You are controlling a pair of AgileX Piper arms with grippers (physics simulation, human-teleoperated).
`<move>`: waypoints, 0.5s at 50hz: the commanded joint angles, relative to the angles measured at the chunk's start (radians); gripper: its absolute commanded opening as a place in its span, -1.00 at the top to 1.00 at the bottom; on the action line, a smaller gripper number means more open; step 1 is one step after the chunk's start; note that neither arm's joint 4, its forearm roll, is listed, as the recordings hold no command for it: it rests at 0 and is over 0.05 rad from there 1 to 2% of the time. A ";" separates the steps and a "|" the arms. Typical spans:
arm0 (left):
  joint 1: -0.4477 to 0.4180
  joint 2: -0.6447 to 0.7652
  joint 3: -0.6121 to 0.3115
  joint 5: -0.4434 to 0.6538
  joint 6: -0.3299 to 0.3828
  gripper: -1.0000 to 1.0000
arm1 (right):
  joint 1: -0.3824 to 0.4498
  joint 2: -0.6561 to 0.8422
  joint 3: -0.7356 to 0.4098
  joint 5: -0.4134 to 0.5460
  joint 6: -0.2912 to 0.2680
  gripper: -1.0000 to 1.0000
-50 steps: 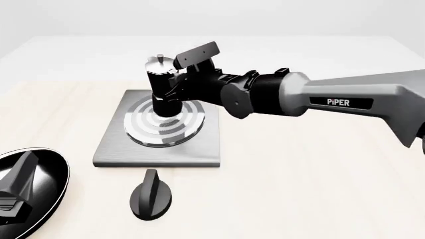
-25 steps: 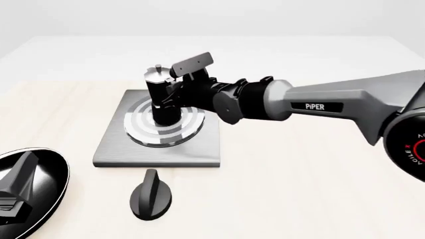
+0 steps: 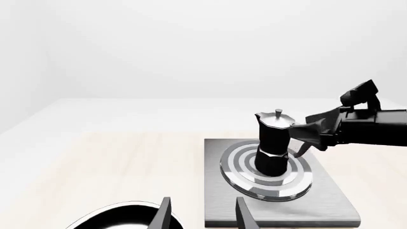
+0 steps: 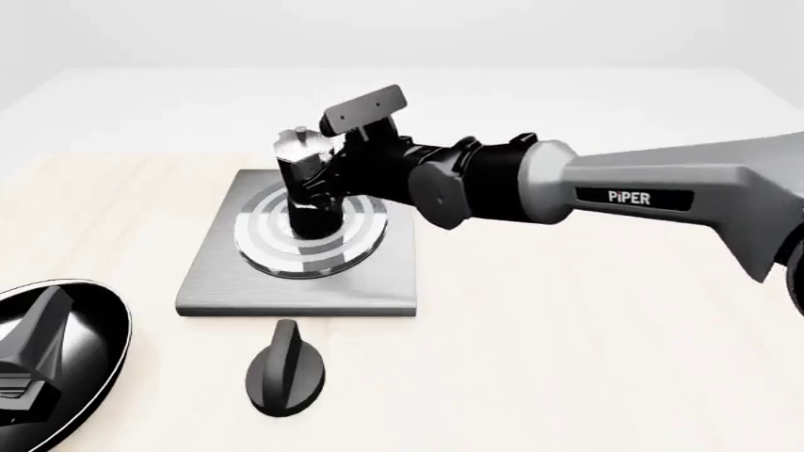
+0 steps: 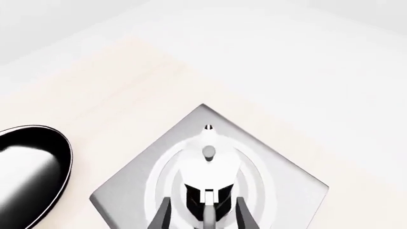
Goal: Turn on the stove and put the moka pot on it.
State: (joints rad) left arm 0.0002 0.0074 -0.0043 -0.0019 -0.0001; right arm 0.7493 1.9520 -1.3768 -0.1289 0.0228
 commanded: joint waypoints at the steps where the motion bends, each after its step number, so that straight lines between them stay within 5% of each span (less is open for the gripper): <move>1: 0.000 0.000 0.000 0.000 0.000 -1.00 | 0.027 -0.144 0.091 0.018 -0.027 -1.00; 13: 0.000 0.000 0.000 0.000 0.000 -1.00 | 0.065 -0.402 0.256 0.049 -0.073 -1.00; 25: 0.000 0.000 0.000 0.000 0.000 -1.00 | 0.017 -0.749 0.462 0.109 -0.095 -1.00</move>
State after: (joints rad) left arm 0.0002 0.0075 -0.0043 -0.0019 -0.0001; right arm 0.7933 1.4516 -1.0693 -0.0527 -0.0537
